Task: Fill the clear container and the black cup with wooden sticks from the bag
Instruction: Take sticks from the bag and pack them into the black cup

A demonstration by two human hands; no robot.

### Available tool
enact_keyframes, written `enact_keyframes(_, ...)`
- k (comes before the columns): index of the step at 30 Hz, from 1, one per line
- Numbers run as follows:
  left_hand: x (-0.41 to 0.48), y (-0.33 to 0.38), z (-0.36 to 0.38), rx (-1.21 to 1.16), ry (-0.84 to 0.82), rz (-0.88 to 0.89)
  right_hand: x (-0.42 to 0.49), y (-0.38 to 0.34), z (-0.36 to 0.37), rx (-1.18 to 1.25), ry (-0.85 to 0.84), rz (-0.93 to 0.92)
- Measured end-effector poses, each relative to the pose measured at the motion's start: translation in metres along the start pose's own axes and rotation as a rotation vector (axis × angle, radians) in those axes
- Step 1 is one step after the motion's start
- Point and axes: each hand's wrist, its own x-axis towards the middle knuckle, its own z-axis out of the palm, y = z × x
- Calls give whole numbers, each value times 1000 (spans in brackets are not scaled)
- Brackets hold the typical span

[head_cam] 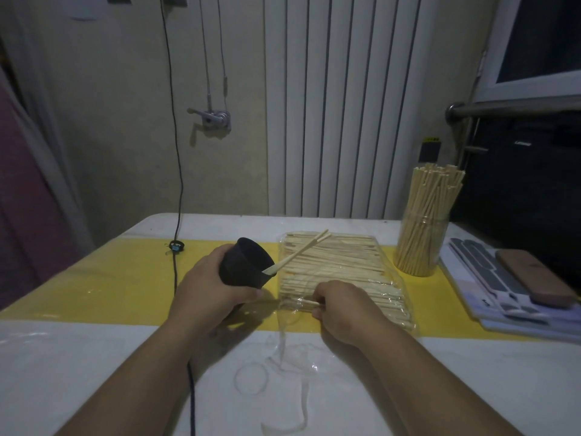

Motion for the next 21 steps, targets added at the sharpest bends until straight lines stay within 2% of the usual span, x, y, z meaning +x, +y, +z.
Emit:
enact_keyframes(6, 0, 0, -1, -7, -2, -1, -1, -4, 3, -221, -35, -44)
enact_keyframes(17, 0, 1, -1, -9, 9, 7, -21, -20, -38, -109, -2, -103)
enact_keyframes(21, 0, 1, -1, -21, 10, -3, -26, -27, -51, -124, 67, -112)
